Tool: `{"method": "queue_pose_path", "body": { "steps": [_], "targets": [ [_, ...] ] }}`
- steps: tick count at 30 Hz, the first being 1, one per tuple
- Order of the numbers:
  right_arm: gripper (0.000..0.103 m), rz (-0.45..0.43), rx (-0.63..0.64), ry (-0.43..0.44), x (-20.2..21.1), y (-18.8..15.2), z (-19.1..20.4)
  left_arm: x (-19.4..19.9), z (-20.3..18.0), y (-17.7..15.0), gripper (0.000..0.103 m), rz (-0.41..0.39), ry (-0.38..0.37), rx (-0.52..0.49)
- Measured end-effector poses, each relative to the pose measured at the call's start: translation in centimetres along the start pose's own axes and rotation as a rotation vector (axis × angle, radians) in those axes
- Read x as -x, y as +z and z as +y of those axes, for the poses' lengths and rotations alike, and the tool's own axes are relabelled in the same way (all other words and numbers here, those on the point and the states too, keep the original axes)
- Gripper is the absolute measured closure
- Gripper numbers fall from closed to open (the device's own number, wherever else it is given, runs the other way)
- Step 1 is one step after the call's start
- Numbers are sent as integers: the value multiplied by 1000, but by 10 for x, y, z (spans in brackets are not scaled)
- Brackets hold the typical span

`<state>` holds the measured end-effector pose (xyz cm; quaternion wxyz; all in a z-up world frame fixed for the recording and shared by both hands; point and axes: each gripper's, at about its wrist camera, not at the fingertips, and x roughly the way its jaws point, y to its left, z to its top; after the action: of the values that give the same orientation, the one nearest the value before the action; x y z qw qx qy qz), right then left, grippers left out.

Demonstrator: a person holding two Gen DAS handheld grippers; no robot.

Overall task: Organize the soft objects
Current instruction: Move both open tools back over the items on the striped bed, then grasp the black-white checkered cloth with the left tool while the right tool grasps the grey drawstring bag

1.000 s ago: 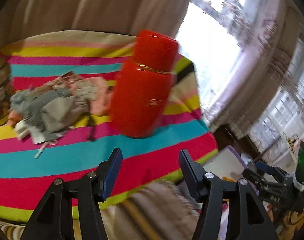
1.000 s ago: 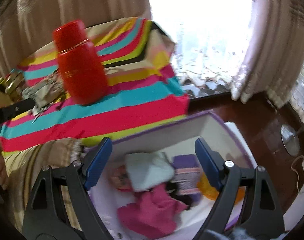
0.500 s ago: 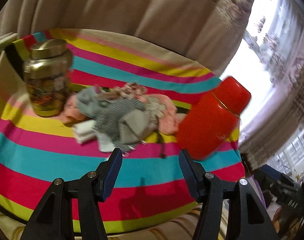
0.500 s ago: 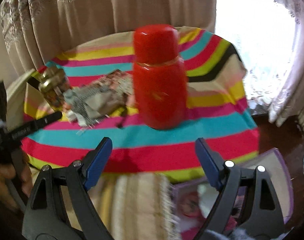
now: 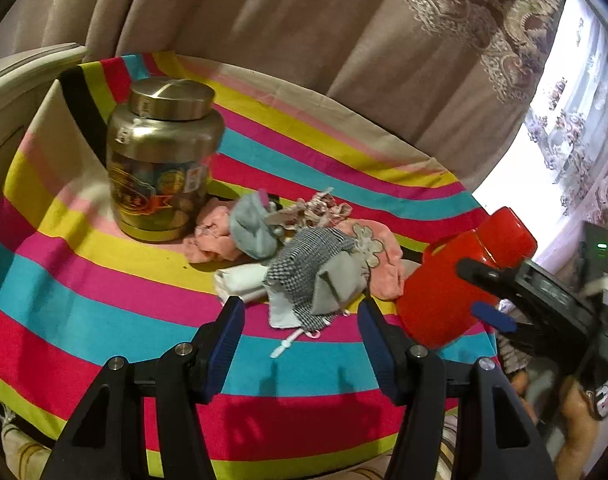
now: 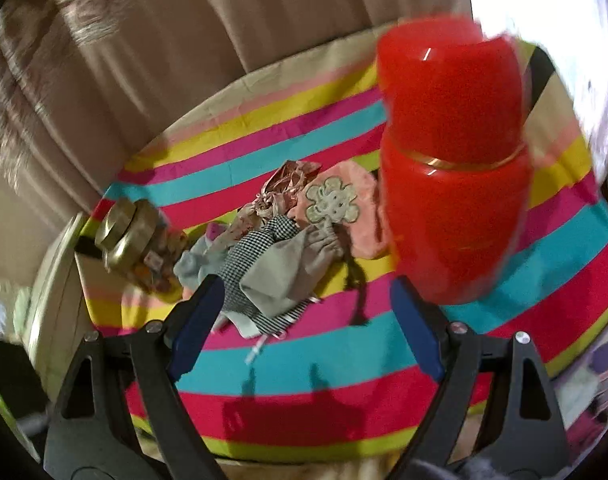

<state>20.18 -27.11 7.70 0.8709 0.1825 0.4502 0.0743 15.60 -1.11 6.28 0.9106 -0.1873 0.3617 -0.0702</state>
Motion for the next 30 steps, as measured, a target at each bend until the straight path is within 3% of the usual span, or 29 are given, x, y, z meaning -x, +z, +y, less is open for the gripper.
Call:
{"method": "queue_pose_path", "body": {
  "steps": [5,13,19,30],
  "targets": [
    [16,28,-70,-8,-43,-1,6,-3,15,7,43,-13,3,20],
    [17,-1,-129,1,-88,-2,8,-19,25,18,44,2,12,21],
    [20,-16,-89,-27,-113,-16,4,-29,28,29,44,-3,18,15],
    [22,37,-82,-25,-148,-29,-1,-64,23,48,44,16,2,-17]
  ]
}}
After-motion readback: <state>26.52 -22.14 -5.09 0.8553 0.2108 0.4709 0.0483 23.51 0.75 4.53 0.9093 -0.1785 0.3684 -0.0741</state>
